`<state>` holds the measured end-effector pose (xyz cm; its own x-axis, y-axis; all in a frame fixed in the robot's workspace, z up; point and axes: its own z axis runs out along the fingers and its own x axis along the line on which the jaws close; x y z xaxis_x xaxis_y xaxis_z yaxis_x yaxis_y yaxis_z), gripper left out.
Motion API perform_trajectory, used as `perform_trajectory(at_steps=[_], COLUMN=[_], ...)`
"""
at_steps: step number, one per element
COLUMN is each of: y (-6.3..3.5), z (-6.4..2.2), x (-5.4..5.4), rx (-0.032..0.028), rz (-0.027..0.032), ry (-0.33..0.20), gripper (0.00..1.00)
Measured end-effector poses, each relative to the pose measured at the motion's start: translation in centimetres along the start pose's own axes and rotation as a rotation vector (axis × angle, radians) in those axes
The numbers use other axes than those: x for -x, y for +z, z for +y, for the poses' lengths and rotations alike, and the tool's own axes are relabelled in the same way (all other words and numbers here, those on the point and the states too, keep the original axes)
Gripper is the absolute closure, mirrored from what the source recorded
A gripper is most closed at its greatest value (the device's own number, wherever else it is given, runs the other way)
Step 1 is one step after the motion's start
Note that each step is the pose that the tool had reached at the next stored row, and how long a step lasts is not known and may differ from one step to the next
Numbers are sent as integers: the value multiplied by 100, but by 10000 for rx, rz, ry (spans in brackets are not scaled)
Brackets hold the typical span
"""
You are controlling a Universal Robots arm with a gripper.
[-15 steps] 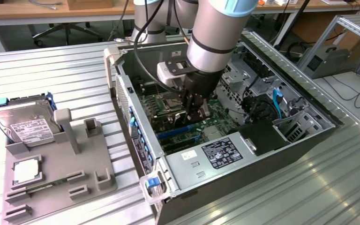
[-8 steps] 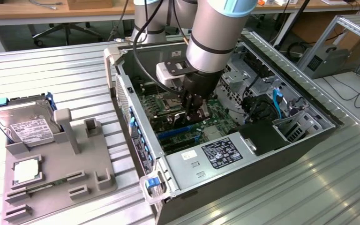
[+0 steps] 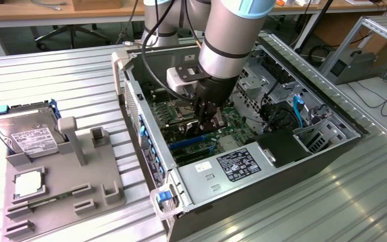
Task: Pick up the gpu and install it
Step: 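Insert the gpu into the slot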
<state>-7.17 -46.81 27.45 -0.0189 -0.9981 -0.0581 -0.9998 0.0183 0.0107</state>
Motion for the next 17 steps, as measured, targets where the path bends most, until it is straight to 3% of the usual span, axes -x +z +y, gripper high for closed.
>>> perform_trajectory(at_steps=[17], y=[26], z=[30], x=[-2], rx=[-1], rz=[21], ry=[1], gripper=[73])
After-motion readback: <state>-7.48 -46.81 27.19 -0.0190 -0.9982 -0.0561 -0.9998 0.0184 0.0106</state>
